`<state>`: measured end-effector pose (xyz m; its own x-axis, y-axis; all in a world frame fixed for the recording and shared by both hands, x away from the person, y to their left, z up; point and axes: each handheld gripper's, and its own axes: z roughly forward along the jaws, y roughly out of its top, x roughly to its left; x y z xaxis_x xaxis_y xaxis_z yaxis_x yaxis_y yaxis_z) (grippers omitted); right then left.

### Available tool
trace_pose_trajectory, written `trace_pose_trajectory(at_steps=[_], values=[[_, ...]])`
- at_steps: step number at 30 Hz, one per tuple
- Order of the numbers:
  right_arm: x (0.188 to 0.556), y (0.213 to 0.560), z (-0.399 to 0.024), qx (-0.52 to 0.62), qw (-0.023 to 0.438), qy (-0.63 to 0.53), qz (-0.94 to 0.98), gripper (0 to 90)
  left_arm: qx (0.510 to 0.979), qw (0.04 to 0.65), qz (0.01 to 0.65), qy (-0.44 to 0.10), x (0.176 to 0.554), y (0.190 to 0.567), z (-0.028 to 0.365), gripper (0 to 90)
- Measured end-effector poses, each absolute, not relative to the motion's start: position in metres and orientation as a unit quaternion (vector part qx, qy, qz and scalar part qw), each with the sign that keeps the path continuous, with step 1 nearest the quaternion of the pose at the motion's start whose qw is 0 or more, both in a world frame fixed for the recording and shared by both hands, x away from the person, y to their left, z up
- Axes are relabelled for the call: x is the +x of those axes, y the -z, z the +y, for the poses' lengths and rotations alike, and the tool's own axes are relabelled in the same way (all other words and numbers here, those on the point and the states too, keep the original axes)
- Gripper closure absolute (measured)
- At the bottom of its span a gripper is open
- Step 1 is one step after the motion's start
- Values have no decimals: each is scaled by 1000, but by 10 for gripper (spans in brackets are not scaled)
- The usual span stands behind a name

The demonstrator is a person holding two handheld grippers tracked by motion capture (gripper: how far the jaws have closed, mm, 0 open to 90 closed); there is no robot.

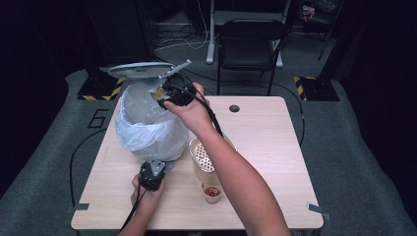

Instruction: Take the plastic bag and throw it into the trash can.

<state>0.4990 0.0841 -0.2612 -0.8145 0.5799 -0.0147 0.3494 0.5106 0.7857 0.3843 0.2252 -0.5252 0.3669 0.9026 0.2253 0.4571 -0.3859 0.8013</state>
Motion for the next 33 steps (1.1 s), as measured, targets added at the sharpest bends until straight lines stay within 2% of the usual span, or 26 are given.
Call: trace_pose_trajectory(at_steps=[13, 15, 17, 18, 19, 21, 33], values=[[504, 278, 110, 293, 155, -413, 848, 636, 753, 338, 458, -329, 383, 527, 222, 899], [503, 280, 113, 290, 153, -413, 849, 612, 753, 339, 459, -328, 383, 527, 222, 899], [503, 282, 115, 289, 152, -420, 847, 525, 751, 340, 461, -327, 383, 527, 222, 899], [503, 284, 116, 298, 147, -420, 845, 432, 748, 344, 465, -324, 383, 528, 221, 899], [503, 284, 116, 298, 147, -420, 845, 432, 748, 344, 465, -324, 383, 528, 221, 899], [502, 285, 114, 302, 159, -432, 835, 377, 738, 351, 479, -320, 382, 529, 219, 899], [489, 268, 81, 294, 155, -444, 832, 397, 739, 350, 476, -324, 383, 529, 220, 899]])
